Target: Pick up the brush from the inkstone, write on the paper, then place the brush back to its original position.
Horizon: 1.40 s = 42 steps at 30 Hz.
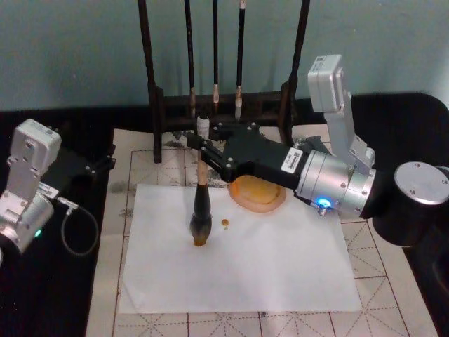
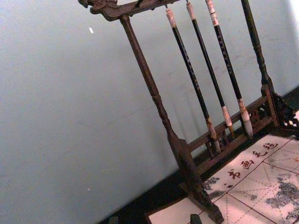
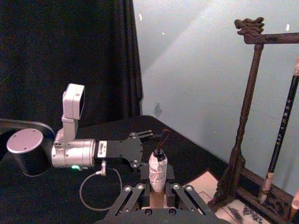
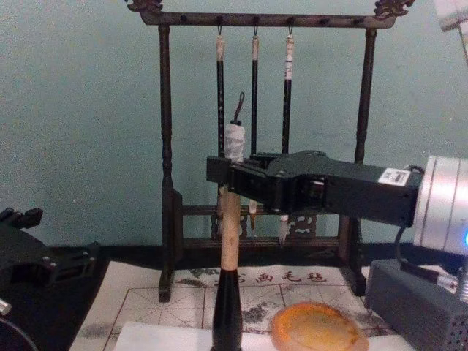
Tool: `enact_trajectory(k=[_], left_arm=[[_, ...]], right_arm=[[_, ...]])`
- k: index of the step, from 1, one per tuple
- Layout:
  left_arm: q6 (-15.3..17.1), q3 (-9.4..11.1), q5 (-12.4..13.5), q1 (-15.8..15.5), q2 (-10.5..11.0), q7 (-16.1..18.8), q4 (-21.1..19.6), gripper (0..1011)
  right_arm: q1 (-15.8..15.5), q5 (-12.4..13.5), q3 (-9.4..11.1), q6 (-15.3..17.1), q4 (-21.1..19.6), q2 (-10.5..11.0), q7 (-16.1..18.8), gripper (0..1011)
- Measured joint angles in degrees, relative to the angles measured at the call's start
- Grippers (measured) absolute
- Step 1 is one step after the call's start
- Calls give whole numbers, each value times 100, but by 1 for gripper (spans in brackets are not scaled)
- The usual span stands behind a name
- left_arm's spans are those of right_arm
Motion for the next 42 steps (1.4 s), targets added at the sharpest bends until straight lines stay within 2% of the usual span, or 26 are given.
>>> enact_trajectory(k=[21,42], left_arm=[[0,0,0,0,0,0,0,1001],[0,0,0,0,0,0,0,1001]], right_arm=[[-39,-21,130,2,7,56,-71,207],[-112,-81,374,-13,-22,185,-224,207]])
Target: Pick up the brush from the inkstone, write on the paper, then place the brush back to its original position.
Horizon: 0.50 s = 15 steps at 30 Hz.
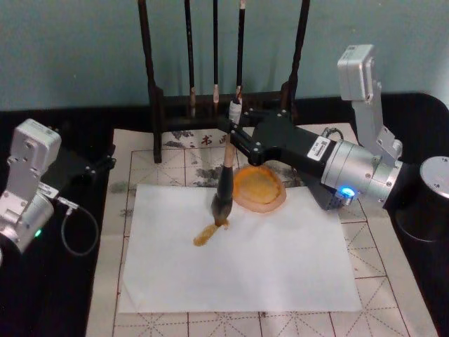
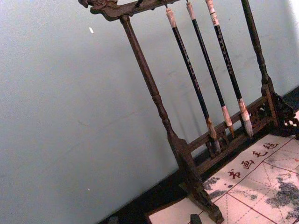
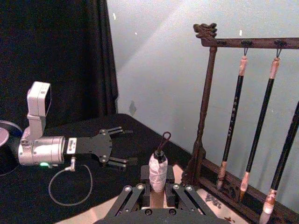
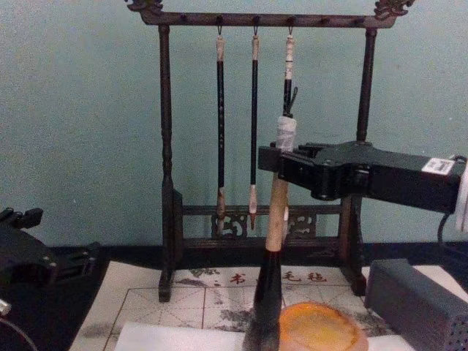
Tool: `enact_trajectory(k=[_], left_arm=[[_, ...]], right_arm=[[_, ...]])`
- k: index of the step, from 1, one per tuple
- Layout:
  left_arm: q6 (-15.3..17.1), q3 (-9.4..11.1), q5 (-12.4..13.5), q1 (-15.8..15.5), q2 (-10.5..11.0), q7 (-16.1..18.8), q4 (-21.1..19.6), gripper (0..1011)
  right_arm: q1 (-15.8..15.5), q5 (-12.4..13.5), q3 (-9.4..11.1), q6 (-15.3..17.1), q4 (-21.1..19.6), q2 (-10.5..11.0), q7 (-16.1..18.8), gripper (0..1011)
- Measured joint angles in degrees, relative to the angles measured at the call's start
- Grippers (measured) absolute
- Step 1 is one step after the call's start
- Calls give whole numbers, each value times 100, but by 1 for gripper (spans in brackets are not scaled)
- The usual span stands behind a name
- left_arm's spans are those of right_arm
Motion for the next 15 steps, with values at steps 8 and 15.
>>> enact_trajectory(k=[8,15], left_arm=[[0,0,0,0,0,0,0,1001],[0,0,0,0,0,0,0,1001]], right_arm=[[-22,-24,51,17,-63,23,-18,207],[-25,5,91,38,-169,8,-16,207]])
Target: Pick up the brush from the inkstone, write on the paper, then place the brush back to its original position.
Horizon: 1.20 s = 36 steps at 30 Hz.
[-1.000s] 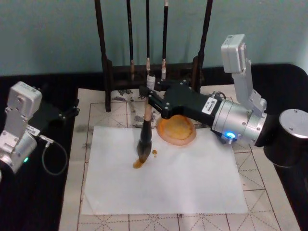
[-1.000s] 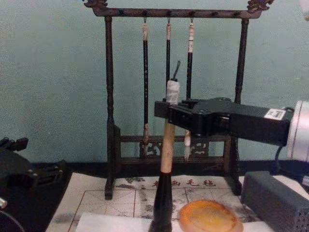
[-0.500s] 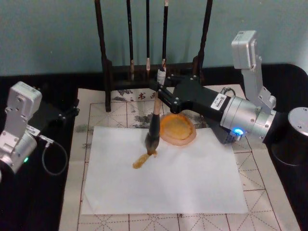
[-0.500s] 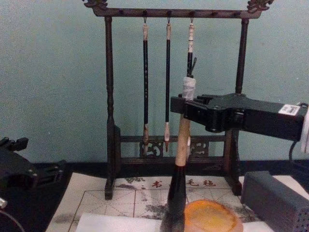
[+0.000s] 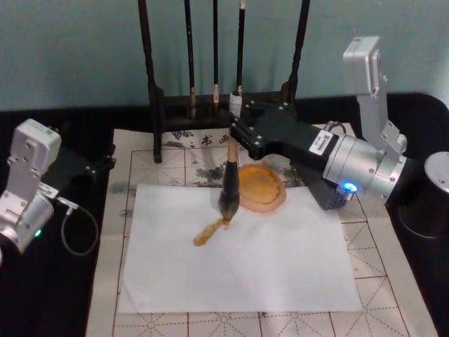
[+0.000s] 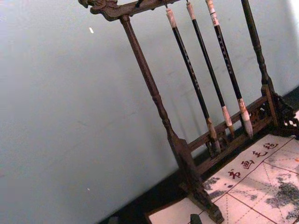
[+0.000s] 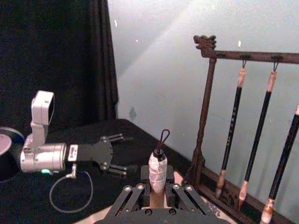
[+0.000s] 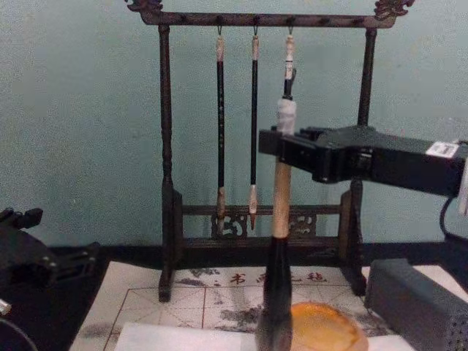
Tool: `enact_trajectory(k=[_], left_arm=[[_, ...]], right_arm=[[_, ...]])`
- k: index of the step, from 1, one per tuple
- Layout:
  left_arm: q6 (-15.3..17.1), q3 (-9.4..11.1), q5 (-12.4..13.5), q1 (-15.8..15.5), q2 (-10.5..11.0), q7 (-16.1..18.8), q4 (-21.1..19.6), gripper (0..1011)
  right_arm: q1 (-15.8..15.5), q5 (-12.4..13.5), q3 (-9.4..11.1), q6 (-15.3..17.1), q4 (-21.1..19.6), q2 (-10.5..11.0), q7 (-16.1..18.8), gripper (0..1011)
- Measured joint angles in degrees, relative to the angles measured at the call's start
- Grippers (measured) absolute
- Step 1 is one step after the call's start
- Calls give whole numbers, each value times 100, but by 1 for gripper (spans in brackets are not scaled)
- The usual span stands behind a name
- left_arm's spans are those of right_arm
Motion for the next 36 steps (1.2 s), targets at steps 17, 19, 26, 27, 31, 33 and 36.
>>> enact_trajectory(k=[17,19,26,27,31,33,36], left_arm=[[0,0,0,0,0,0,0,1001],[0,0,0,0,0,0,0,1001],[0,0,0,0,0,0,0,1001],[0,0,0,0,0,0,0,1001],[0,0,0,0,0,0,0,1001],[0,0,0,0,0,0,0,1001],[0,0,0,0,0,0,0,1001]], right_arm=[[223,228,218,92,109,-78,-166,207],[259,227,233,86,162,-93,-189,207],[345,218,271,73,342,-157,-270,207],[365,209,278,71,394,-173,-292,207],[397,174,299,69,502,-206,-347,207],[410,150,306,72,561,-224,-366,207],[424,132,311,80,618,-247,-372,207]])
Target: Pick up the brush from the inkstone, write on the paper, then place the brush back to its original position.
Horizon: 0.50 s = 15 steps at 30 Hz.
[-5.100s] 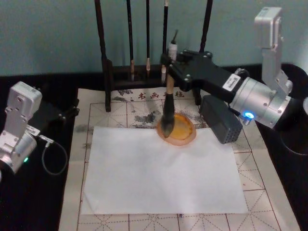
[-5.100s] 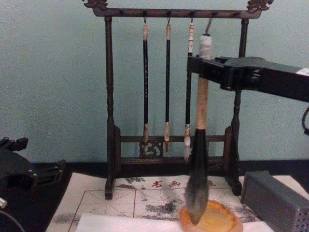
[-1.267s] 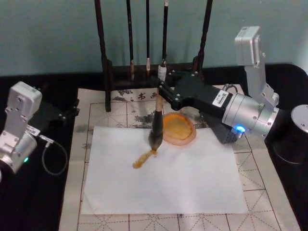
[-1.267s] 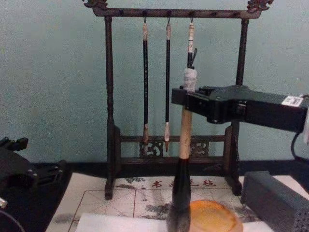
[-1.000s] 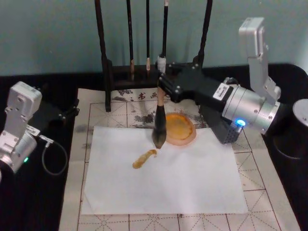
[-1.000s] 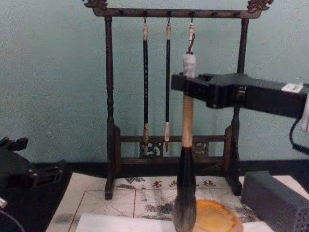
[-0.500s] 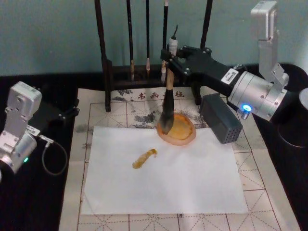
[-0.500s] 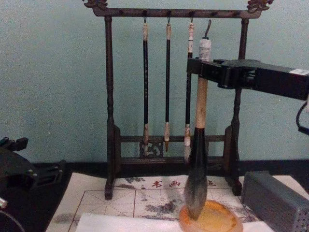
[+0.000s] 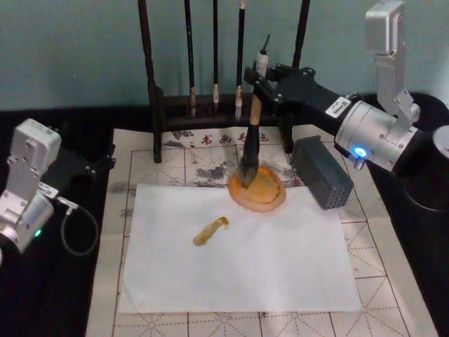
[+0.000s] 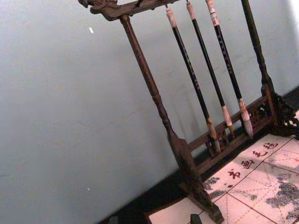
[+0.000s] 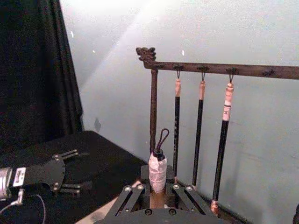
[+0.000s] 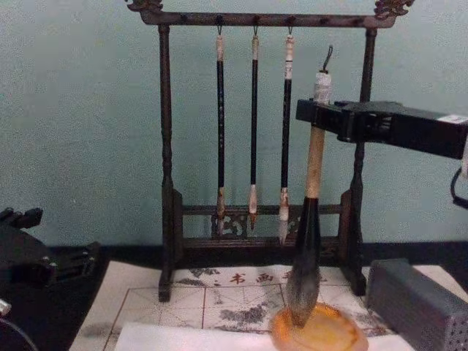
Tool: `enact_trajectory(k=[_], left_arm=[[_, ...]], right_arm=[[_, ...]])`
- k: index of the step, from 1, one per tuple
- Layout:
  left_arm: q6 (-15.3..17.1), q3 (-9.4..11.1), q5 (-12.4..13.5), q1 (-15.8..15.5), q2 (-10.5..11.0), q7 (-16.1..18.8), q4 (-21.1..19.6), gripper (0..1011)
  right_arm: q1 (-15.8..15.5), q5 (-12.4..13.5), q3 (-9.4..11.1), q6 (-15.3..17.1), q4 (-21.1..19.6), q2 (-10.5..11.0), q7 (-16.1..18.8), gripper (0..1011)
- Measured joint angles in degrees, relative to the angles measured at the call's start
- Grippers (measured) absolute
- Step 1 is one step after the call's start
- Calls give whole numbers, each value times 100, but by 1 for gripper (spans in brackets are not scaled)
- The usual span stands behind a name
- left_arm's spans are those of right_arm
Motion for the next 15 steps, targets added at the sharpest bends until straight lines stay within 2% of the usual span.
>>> enact_trajectory(k=[15], left_arm=[[0,0,0,0,0,0,0,1001]], right_arm=[[9,-34,7,53,168,-88,-7,207]])
